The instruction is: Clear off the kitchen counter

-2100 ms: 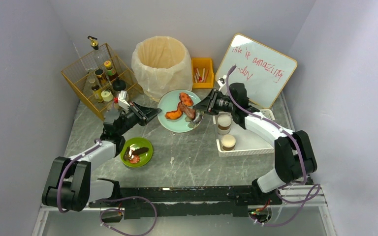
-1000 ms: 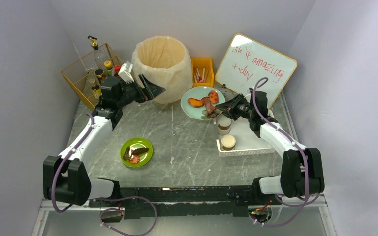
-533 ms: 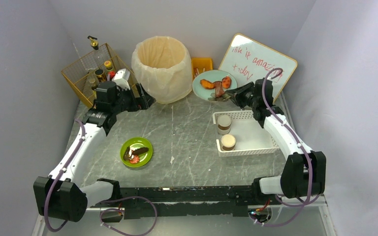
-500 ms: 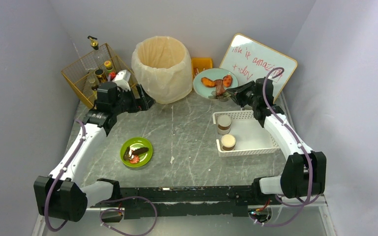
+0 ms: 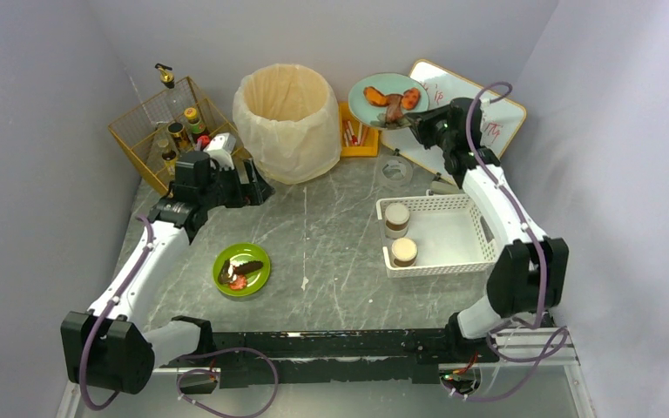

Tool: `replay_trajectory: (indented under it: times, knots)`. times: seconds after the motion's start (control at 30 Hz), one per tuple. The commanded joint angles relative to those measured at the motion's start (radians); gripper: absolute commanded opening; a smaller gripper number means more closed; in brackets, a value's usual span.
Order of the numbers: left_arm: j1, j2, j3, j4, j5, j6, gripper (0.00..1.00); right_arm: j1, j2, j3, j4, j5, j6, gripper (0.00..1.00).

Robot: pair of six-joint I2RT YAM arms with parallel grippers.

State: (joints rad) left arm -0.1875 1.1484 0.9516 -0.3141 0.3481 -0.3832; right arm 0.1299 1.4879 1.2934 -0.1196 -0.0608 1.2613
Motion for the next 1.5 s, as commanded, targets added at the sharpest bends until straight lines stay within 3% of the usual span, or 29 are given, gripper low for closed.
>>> replay_trajectory:
  times: [0.0,0.23,0.63,0.83,1.47]
  knots:
    - [-0.001,-0.047,-0.013,-0.002,-0.020,0.037,0.93,0.030,0.077,0.221,0.211,-0.009,0.031,0.00]
    - [-0.001,-0.060,-0.004,-0.036,-0.091,0.045,0.93,0.069,0.309,0.530,0.142,-0.050,-0.011,0.00]
    - [-0.001,-0.036,0.012,-0.013,-0.058,-0.006,0.91,0.185,0.643,1.006,0.017,0.016,-0.067,0.00]
    - [-0.001,-0.035,0.003,-0.032,-0.070,0.006,0.90,0.228,0.699,1.046,0.089,0.046,-0.127,0.00]
    - [-0.001,-0.005,-0.056,0.017,0.007,-0.030,0.83,0.291,0.792,1.088,0.421,0.024,-0.679,0.00]
